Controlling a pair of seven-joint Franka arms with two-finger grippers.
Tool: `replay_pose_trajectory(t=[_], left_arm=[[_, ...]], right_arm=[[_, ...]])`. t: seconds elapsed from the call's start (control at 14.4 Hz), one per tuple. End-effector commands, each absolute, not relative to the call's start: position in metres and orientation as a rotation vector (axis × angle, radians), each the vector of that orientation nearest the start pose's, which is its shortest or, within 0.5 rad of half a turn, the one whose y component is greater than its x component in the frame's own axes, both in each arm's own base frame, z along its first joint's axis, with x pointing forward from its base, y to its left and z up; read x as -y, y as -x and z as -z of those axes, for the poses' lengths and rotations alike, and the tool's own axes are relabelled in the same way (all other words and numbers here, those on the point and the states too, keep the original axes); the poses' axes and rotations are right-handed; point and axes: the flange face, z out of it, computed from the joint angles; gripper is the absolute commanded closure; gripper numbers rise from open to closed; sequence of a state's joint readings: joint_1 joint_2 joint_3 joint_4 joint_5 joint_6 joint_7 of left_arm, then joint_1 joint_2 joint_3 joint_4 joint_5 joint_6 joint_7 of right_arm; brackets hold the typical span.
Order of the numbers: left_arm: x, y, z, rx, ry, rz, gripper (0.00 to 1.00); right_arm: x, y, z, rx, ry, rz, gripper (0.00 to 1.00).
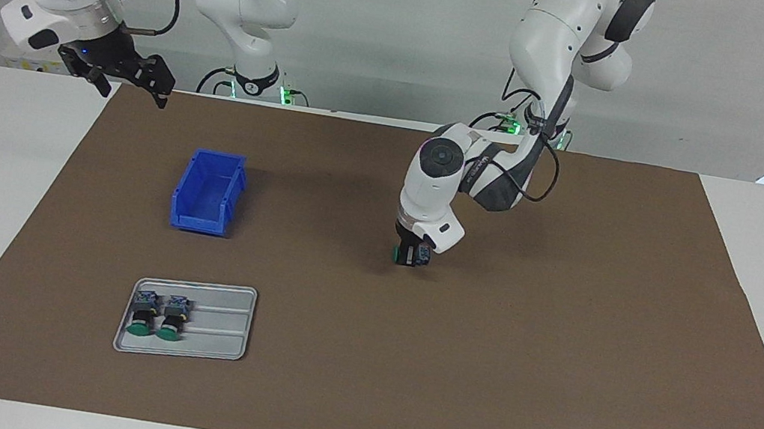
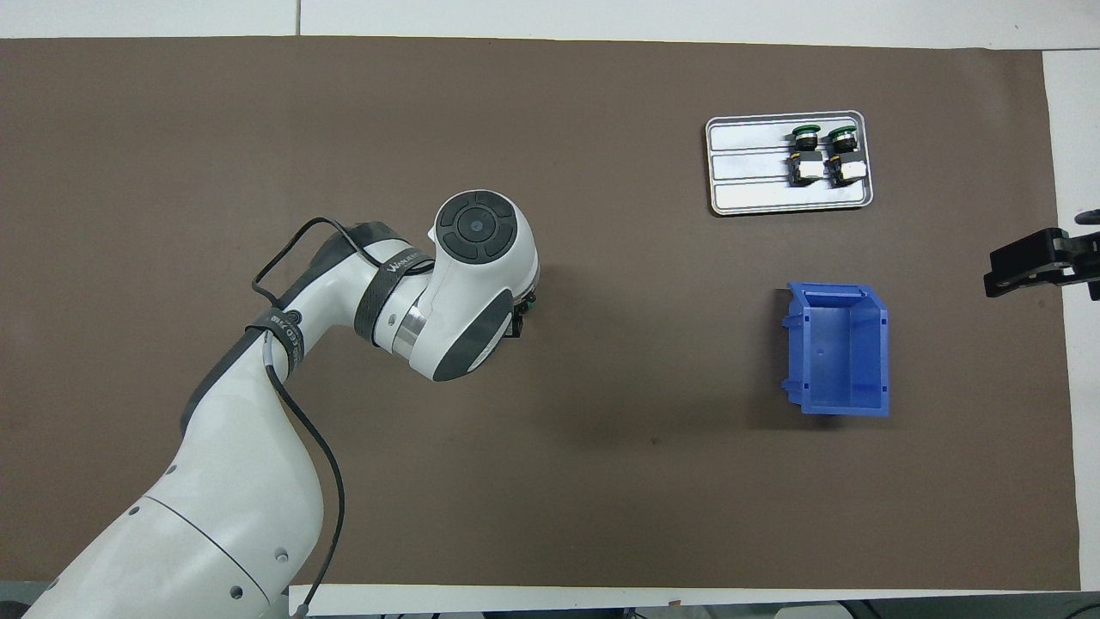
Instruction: Place and press button with both arms
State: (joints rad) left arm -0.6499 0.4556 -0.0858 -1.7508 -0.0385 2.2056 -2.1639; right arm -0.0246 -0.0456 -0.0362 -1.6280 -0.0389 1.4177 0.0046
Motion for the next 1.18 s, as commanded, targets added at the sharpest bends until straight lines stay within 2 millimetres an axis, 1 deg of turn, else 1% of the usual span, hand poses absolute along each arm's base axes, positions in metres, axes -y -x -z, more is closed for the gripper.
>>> replay_pose_trajectory(t=[0.0, 0.07, 0.14, 0.21, 0.28, 0.35, 0.42, 0.49, 0.56, 0.63, 0.7, 0.77, 0.84, 0.91, 0.97, 1.04, 1.11], left_arm=[[0.438, -0.498, -0.330, 2.113, 2.355, -0.094, 1.00], [0.436, -0.498, -0.340, 2.121, 2.366, -0.086, 1.00], [0.423, -0.504, -0.359, 2.135, 2.385, -0.079, 1.00], [0.405, -0.512, -0.366, 2.159, 2.367, -0.088, 1.00], [0.396, -0.512, -0.372, 2.172, 2.360, -0.089, 1.00], [0.391, -0.512, -0.373, 2.174, 2.358, -0.100, 1.00], [0.381, -0.517, -0.378, 2.196, 2.355, -0.155, 1.00], [0.376, -0.519, -0.384, 2.152, 2.424, -0.231, 0.99], [0.374, -0.515, -0.385, 2.093, 2.488, -0.284, 0.99], [0.369, -0.512, -0.386, 2.104, 2.493, -0.340, 0.99], [0.358, -0.516, -0.383, 2.132, 2.480, -0.382, 0.99], [0.351, -0.520, -0.382, 2.144, 2.499, -0.433, 0.99], [0.350, -0.519, -0.380, 2.165, 2.513, -0.523, 0.99], [0.343, -0.521, -0.379, 2.194, 2.532, -0.603, 0.99], [0.339, -0.517, -0.372, 2.183, 2.577, -0.642, 0.99], [0.336, -0.518, -0.371, 2.223, 2.609, -0.682, 0.99], [0.331, -0.518, -0.366, 2.290, 2.594, -0.736, 0.99]], right_arm=[[0.038, -0.516, -0.610, -0.086, 3.160, -0.250, 0.01], [0.038, -0.516, -0.610, -0.086, 3.160, -0.250, 0.01], [0.038, -0.516, -0.610, -0.086, 3.160, -0.250, 0.01], [0.038, -0.516, -0.610, -0.086, 3.160, -0.250, 0.01], [0.038, -0.516, -0.610, -0.088, 3.161, -0.250, 0.01], [0.039, -0.516, -0.610, -0.088, 3.162, -0.250, 0.01], [0.039, -0.516, -0.610, -0.086, 3.162, -0.250, 0.01], [0.038, -0.516, -0.610, -0.086, 3.160, -0.250, 0.01], [0.038, -0.516, -0.610, -0.088, 3.161, -0.250, 0.01], [0.039, -0.516, -0.610, -0.086, 3.162, -0.253, 0.01], [0.038, -0.516, -0.610, -0.086, 3.160, -0.250, 0.01], [0.039, -0.516, -0.610, -0.086, 3.162, -0.250, 0.01], [0.039, -0.516, -0.610, -0.088, 3.162, -0.250, 0.01], [0.038, -0.516, -0.610, -0.086, 3.160, -0.250, 0.01], [0.039, -0.516, -0.610, -0.086, 3.162, -0.250, 0.01], [0.039, -0.516, -0.610, -0.088, 3.162, -0.250, 0.01], [0.039, -0.516, -0.610, -0.086, 3.162, -0.250, 0.01]])
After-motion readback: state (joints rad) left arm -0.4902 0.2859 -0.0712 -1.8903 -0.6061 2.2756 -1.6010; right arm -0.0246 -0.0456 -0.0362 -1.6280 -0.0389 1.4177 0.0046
